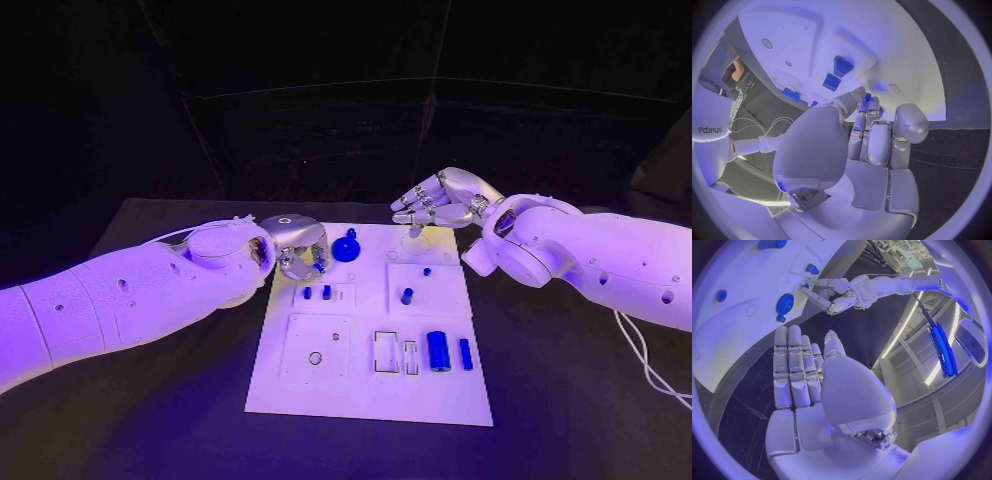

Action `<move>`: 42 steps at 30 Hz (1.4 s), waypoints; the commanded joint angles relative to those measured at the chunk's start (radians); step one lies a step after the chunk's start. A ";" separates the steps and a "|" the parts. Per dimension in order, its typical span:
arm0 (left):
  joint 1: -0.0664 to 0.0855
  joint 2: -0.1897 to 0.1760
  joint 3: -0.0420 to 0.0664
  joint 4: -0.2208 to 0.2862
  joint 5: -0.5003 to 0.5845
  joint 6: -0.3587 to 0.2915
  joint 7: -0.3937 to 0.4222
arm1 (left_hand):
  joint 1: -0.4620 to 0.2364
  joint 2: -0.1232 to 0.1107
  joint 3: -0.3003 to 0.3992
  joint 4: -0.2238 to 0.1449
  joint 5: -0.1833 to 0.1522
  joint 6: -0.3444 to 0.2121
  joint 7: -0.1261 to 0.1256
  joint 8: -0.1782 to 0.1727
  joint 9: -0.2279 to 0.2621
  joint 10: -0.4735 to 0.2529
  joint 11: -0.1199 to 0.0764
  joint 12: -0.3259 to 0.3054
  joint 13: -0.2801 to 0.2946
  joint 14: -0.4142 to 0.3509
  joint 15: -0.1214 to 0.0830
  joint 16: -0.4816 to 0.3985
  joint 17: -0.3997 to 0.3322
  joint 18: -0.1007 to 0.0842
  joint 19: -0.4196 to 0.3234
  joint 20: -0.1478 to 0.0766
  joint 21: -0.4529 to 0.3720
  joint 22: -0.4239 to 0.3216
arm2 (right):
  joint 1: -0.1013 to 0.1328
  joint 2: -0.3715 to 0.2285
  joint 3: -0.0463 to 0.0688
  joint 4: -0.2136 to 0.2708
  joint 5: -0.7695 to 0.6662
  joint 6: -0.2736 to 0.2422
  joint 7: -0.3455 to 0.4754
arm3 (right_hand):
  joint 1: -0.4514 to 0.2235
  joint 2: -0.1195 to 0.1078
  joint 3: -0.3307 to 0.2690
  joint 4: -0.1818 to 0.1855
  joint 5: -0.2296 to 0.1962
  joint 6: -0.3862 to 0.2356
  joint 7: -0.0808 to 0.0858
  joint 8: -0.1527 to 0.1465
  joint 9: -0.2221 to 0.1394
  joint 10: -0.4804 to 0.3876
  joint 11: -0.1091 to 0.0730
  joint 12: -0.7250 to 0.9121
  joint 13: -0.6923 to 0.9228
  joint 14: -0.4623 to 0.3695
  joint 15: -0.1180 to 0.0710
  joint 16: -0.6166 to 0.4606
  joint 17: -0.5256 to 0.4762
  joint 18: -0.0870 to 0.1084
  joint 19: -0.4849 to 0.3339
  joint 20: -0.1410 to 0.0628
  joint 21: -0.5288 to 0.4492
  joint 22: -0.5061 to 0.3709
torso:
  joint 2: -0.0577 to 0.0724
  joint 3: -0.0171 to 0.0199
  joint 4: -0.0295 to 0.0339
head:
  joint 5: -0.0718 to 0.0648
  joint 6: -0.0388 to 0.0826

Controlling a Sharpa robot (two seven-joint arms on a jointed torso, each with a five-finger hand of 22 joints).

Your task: Assemble the parts on the task board

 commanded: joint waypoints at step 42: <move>0.001 -0.008 0.001 0.021 0.017 -0.012 0.051 | 0.014 0.007 0.020 -0.010 0.002 0.009 -0.001 -0.004 0.000 0.029 -0.003 -0.003 0.008 0.016 -0.008 -0.001 -0.001 -0.012 0.012 -0.001 0.010 0.012 | 0.002 0.000 0.001 0.003 -0.001 -0.001 0.008 | -0.003 0.010 -0.002 -0.006 0.003 -0.003 0.000 0.003 0.000 -0.004 0.000 -0.002 -0.001 0.002 -0.001 -0.003 -0.002 0.004 0.002 0.002 -0.006 -0.001 | 0.000 0.0002 0.0001 | -0.002 0.000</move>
